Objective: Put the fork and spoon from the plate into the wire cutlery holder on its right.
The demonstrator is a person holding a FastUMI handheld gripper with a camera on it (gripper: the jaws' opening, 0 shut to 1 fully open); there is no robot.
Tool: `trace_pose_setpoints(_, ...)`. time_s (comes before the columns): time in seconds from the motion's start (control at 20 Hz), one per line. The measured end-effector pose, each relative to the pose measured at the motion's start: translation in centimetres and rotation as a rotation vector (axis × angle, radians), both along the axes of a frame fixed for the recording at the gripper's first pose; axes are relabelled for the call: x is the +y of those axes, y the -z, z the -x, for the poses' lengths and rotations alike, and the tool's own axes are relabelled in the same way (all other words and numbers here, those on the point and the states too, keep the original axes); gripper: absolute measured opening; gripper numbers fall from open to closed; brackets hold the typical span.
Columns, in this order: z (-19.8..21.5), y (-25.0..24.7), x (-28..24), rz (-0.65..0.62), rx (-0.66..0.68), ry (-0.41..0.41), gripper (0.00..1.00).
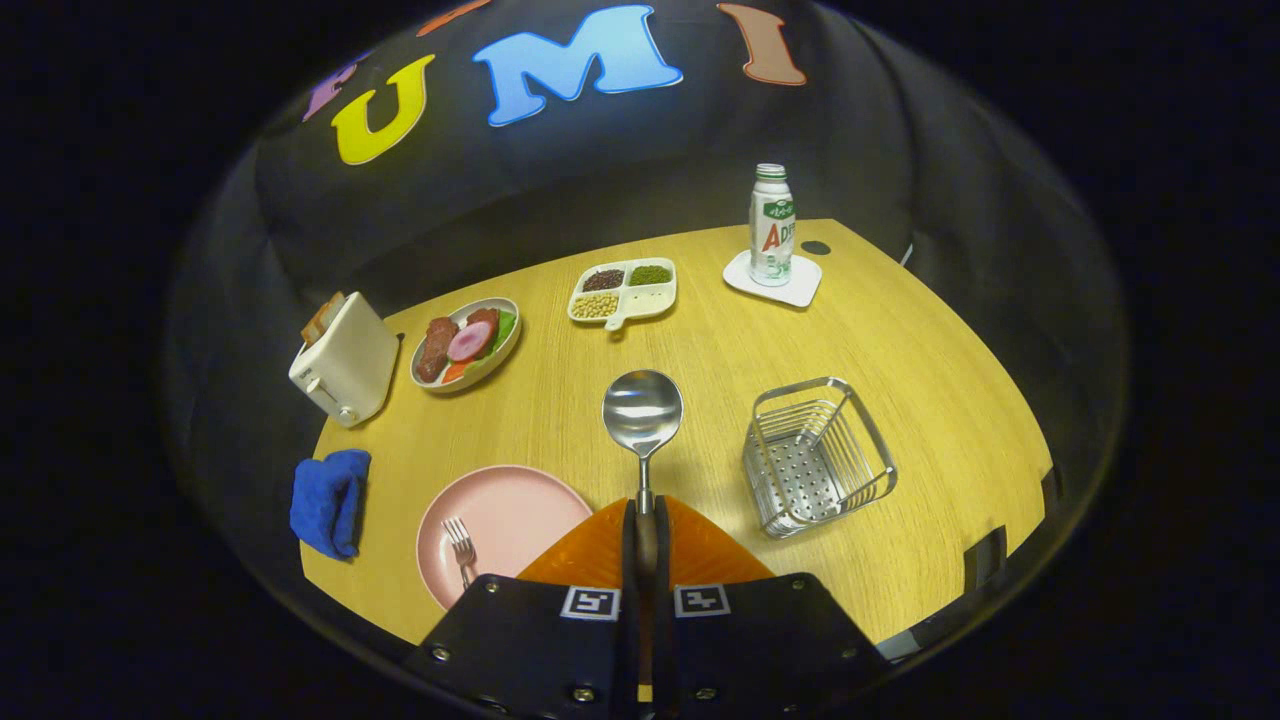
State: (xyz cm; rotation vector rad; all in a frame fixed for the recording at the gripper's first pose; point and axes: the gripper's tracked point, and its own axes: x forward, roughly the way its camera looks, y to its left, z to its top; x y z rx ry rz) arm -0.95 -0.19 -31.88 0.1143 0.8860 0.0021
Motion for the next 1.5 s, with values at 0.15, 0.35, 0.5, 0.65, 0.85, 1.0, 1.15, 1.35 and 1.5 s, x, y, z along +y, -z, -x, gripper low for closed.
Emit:
trace_pose_setpoints(0.15,-0.4,-0.5,-2.8,0.004,-0.005,0.048,0.06)
trace_pose_setpoints(0.35,-0.2,-0.7,-5.6,0.012,0.006,0.088,0.06)
trace_pose_setpoints(0.5,0.5,-0.1,-7.0,0.008,0.040,0.102,0.06)
trace_pose_setpoints(0.65,1.1,0.6,-7.9,0.002,0.082,0.117,0.06)
trace_pose_setpoints(0.85,1.1,0.8,-8.4,0.000,0.109,0.111,0.06)
trace_pose_setpoints(1.0,1.4,0.8,-8.6,-0.014,0.151,0.118,0.06)
trace_pose_setpoints(1.15,1.9,0.8,-9.0,-0.007,0.195,0.127,0.06)
trace_pose_setpoints(1.35,2.2,1.0,-9.5,-0.002,0.232,0.136,0.06)
trace_pose_setpoints(1.5,2.3,1.0,-9.2,-0.012,0.246,0.133,0.06)
